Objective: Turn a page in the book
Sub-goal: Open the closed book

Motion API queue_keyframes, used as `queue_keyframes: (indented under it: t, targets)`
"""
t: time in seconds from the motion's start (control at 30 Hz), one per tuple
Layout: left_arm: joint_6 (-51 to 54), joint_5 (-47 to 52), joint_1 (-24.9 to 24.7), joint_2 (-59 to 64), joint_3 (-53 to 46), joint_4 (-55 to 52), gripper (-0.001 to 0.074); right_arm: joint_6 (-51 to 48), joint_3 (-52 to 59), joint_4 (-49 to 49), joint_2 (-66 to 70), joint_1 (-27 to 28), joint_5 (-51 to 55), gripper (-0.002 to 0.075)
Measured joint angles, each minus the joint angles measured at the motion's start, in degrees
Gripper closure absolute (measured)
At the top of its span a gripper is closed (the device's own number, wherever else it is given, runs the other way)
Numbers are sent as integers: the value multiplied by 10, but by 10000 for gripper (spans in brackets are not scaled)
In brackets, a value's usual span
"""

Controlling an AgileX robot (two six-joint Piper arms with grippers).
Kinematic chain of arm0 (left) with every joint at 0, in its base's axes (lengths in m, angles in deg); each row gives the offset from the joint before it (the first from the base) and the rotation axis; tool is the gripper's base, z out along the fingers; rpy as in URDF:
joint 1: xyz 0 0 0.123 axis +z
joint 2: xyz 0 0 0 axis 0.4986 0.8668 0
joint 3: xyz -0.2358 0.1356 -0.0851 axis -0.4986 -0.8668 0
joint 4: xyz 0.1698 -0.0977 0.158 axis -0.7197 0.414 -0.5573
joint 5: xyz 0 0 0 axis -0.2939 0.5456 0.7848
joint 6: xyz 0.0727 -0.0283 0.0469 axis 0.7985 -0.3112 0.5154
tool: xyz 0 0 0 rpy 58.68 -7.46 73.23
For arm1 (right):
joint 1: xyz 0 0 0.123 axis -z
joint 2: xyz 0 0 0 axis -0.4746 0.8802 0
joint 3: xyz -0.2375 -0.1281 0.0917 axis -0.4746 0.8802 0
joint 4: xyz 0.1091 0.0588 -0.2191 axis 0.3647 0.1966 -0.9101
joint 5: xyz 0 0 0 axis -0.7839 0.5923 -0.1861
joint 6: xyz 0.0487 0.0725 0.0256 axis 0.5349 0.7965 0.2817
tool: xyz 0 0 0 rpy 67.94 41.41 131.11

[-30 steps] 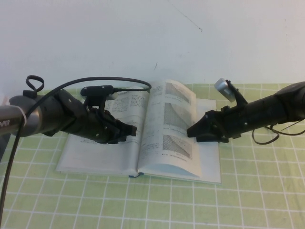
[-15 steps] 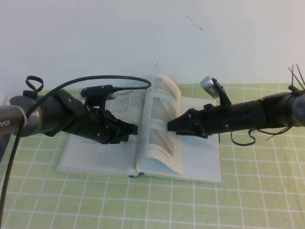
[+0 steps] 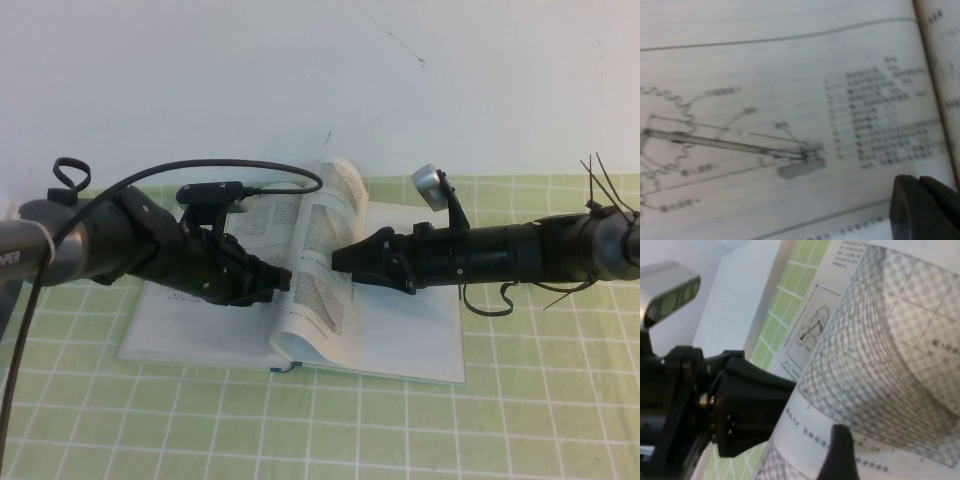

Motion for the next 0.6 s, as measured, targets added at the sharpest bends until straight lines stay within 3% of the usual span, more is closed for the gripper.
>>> queue_keyframes:
  t: [0.33,0.6]
  targets:
    - [23,100,-2,-112,-2,-114,737,-7,0,3,0,0,1,193]
    - [0,241,-12,-168,-2,-169,737,-16,0,3,1,0,-1,193]
